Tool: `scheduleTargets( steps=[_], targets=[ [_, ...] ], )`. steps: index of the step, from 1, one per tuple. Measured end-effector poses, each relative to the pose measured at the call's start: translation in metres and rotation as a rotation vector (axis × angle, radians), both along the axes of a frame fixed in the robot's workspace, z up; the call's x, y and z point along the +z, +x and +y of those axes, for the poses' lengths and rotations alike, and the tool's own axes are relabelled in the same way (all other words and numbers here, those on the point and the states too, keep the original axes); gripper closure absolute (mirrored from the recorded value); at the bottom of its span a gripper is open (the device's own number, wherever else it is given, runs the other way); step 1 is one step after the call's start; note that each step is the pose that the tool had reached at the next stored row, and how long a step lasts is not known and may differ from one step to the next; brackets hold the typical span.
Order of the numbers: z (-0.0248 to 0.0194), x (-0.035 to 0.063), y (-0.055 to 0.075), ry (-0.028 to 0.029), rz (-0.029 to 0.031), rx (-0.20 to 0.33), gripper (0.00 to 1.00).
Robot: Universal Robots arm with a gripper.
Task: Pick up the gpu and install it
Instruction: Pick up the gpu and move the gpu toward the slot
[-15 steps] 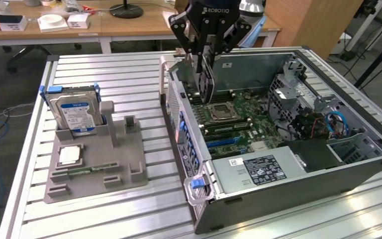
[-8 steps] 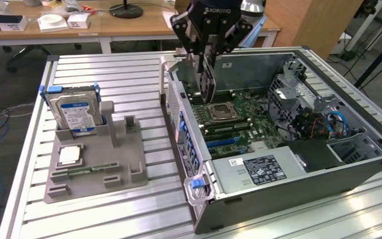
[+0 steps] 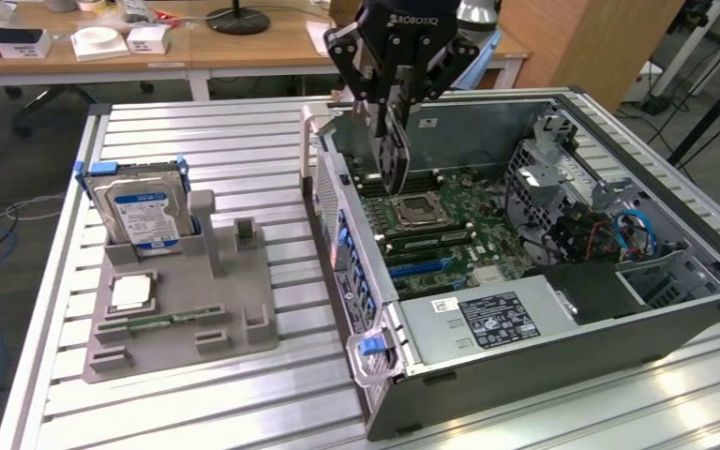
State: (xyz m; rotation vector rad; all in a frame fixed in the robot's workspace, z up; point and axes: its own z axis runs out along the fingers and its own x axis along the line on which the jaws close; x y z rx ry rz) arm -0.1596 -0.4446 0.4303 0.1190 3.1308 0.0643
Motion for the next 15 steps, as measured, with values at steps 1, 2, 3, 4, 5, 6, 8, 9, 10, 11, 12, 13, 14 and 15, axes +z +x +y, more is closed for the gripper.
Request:
scheduleTargets(
  steps=[1,2,3,4,5,6,8,9,10,11,12,13,14,15],
  targets=[
    [0.0,0.0,0.0004,-0.0001,0.0,0.0,0.74],
    [0.0,0.0,0.0007,-0.0001,0.0,0.0,0.74],
    [0.0,0.0,0.0011,-0.0001,0.0,0.0,0.74],
    [0.0,-0.0001,0.0014,0.0,0.0,0.0,0.74],
    [0.0,-0.0001,0.0017,0.0,0.0,0.0,0.74],
    [0.0,-0.0001,0.0021,-0.0001,0.0001,0.0,0.74],
    [0.0,-0.0001,0.0027,-0.0001,0.0,0.0,0.74],
    [0.0,-0.0002,0.0031,-0.0001,0.0,0.0,0.74],
    [0.0,-0.0002,0.0034,0.0,0.0,0.0,0.74],
    [0.0,-0.0002,0.0037,0.0,0.0001,0.0,0.74],
    [0.0,-0.0003,0.004,0.0001,0.0,0.0,0.74],
    [0.0,-0.0003,0.0044,0.0,-0.0001,0.0,0.74],
    [0.0,-0.0003,0.0046,0.0,-0.0001,0.0,0.74],
    [0.0,-0.0003,0.0049,0.0,0.0,0.0,0.74]
  ],
)
